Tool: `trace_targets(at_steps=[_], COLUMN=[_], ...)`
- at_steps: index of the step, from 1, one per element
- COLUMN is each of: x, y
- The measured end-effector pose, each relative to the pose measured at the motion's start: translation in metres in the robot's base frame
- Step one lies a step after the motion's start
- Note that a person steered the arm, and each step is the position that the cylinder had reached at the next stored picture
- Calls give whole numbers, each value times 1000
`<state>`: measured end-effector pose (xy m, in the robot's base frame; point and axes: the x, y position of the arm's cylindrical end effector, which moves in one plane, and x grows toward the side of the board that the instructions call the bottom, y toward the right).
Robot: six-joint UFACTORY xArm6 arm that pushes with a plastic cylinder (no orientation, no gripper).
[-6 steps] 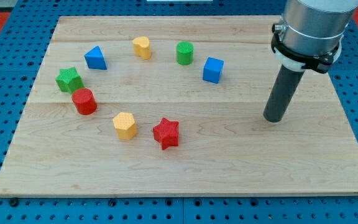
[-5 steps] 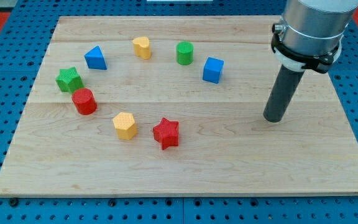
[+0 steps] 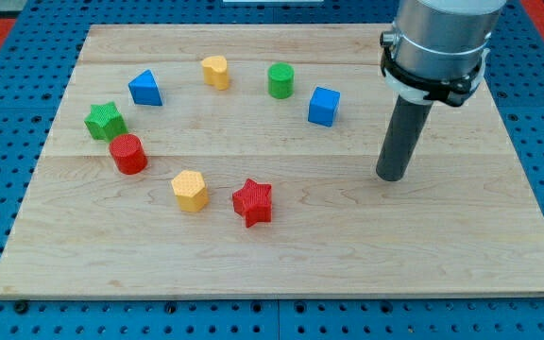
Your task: Place your arm above the red star
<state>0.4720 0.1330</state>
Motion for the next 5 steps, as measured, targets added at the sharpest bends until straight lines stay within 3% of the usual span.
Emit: trace_targets(at_steps=[1, 2, 3, 4, 5], x=[0, 1, -2, -36, -80], y=[0, -42, -124, -176, -188])
